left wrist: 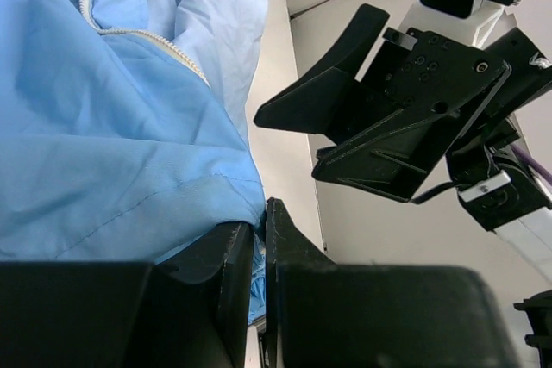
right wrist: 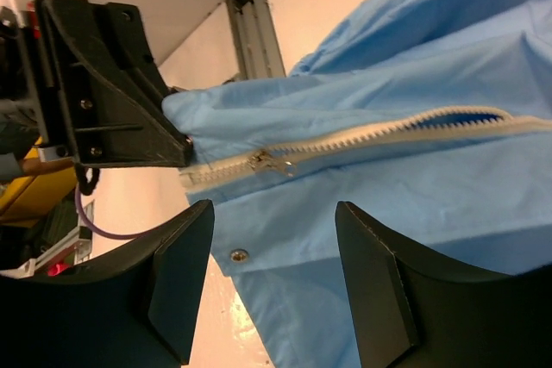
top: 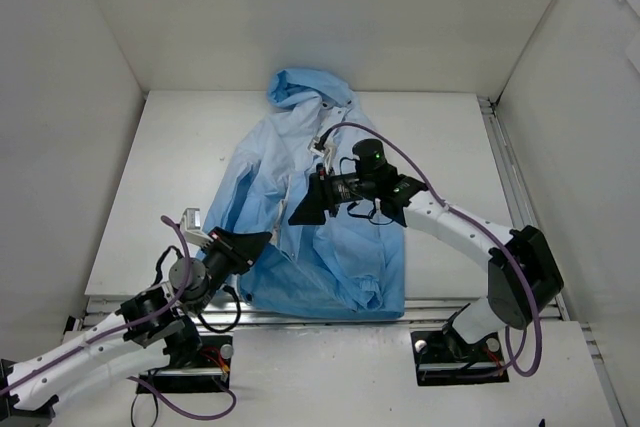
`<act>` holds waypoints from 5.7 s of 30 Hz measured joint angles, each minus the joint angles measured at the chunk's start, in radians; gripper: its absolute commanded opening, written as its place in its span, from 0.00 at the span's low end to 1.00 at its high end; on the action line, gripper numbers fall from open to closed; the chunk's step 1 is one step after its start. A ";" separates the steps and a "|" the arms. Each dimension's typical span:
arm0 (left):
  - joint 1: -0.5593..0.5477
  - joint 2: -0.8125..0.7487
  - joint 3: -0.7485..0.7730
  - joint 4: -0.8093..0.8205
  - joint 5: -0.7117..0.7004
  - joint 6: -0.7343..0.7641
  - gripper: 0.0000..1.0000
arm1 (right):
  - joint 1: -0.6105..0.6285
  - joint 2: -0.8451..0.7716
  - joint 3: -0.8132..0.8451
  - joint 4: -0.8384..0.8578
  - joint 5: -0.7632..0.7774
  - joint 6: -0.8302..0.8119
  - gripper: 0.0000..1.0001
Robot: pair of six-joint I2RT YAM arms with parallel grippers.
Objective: Zip up the jacket
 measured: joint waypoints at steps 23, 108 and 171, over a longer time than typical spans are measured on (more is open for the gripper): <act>0.000 -0.013 -0.094 0.071 0.002 0.008 0.00 | 0.006 0.142 -0.058 0.257 -0.121 0.111 0.53; -0.002 0.150 -0.261 -0.181 -0.079 -0.472 0.12 | 0.191 0.372 -0.096 0.309 0.143 -0.021 0.09; 0.000 0.528 1.022 -0.491 -0.285 0.625 0.00 | -0.140 0.215 0.750 -0.321 0.866 -0.366 0.00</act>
